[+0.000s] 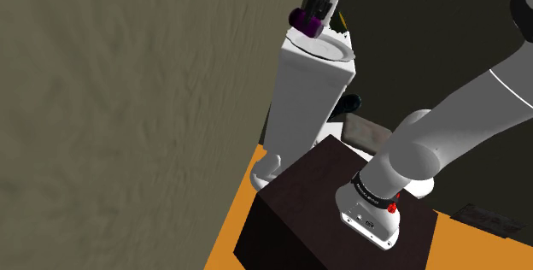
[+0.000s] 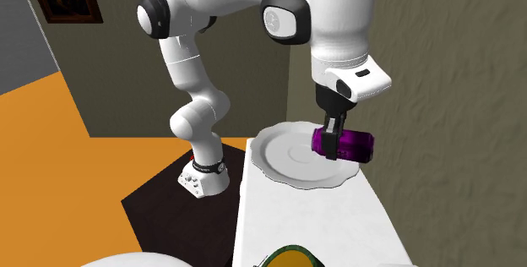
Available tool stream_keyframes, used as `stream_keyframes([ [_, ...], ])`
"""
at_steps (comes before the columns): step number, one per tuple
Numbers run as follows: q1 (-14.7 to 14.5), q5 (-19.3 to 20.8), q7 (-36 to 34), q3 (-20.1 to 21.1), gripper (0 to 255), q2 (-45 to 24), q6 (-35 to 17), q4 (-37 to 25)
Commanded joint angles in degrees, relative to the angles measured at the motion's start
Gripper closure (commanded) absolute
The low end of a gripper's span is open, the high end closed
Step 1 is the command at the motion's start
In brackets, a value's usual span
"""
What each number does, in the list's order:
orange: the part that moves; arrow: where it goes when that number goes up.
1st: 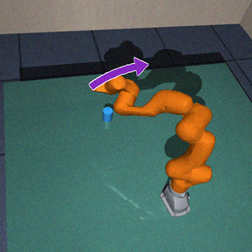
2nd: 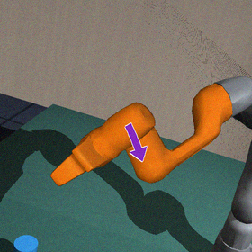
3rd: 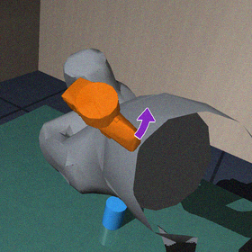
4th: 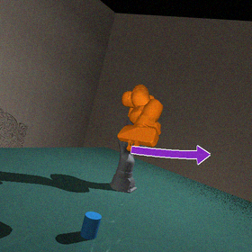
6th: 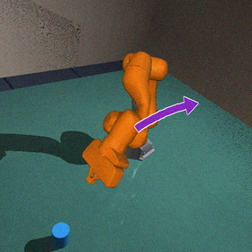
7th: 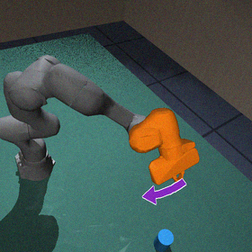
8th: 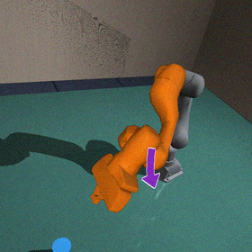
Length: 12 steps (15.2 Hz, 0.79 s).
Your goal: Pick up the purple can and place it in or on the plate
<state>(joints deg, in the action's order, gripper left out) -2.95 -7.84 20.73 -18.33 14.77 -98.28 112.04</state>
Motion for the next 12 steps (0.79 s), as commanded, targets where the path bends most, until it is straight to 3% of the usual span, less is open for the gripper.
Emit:
stream_keyframes([
  [1,0.0,0.0,-0.2,0.0,255,0.0,1.2,-1.3],
  [12,-0.3,-0.5,-1.3,-0.2,255,-1.9,9.7,-11.7],
])
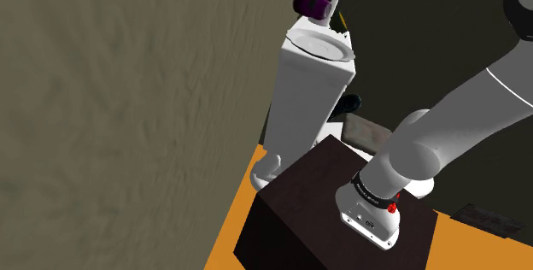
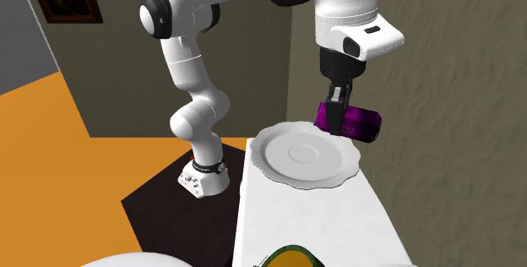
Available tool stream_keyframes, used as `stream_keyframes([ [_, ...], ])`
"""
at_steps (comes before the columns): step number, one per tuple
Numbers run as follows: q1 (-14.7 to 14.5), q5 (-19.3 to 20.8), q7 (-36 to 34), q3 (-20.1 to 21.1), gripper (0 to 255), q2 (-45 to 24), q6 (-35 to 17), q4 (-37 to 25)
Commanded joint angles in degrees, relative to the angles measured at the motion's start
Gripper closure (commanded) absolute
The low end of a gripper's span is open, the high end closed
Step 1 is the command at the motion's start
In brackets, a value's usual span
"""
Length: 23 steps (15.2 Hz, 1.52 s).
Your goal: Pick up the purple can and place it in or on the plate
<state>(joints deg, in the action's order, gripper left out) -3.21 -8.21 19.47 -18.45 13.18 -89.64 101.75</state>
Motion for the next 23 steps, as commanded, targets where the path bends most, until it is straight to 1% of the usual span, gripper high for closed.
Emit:
stream_keyframes([
  [1,0.0,-0.2,-0.1,-0.1,255,-0.5,1.9,-2.4],
  [3,0.0,-0.2,-0.2,-0.2,255,-0.8,2.7,-3.5],
  [7,1.1,2.3,-0.1,0.1,255,7.9,3.4,4.1],
  [8,1.7,3.5,0.1,0.2,255,12.0,4.2,7.3],
  [21,2.5,4.2,1.3,0.2,255,14.5,-5.4,19.6],
  [23,2.5,4.2,1.4,0.2,255,14.6,-6.0,20.3],
])
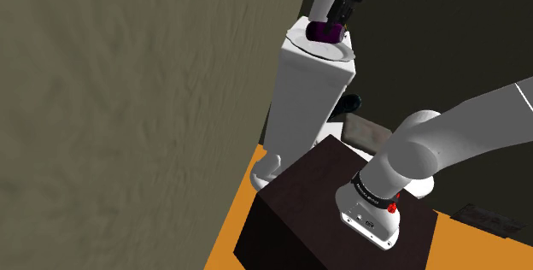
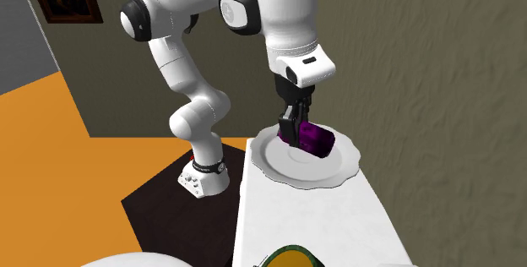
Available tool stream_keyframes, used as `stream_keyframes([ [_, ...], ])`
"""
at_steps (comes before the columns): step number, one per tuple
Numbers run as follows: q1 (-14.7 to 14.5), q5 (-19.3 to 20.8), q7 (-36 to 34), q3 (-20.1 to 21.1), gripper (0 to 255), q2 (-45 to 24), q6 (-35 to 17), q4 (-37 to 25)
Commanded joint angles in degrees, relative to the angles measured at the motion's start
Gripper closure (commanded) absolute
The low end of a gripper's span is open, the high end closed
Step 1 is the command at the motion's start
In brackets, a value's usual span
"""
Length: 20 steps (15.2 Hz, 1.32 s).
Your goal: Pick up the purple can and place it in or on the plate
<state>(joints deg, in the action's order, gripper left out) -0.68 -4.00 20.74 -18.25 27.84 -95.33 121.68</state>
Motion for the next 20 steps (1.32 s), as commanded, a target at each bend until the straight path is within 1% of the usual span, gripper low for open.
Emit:
stream_keyframes([
  [1,0.0,0.0,0.1,0.0,255,0.0,-0.4,0.3],
  [7,0.0,0.0,0.1,0.0,255,0.0,-0.4,0.3],
  [8,0.0,0.0,0.1,0.0,0,0.0,-0.4,0.3],
  [13,0.0,0.0,0.1,0.0,0,0.0,-0.4,0.3],
  [17,-0.1,-0.1,0.3,-0.8,0,-1.6,6.8,-8.3],
  [20,-0.1,-0.1,0.3,-0.8,0,-1.6,6.8,-8.3],
])
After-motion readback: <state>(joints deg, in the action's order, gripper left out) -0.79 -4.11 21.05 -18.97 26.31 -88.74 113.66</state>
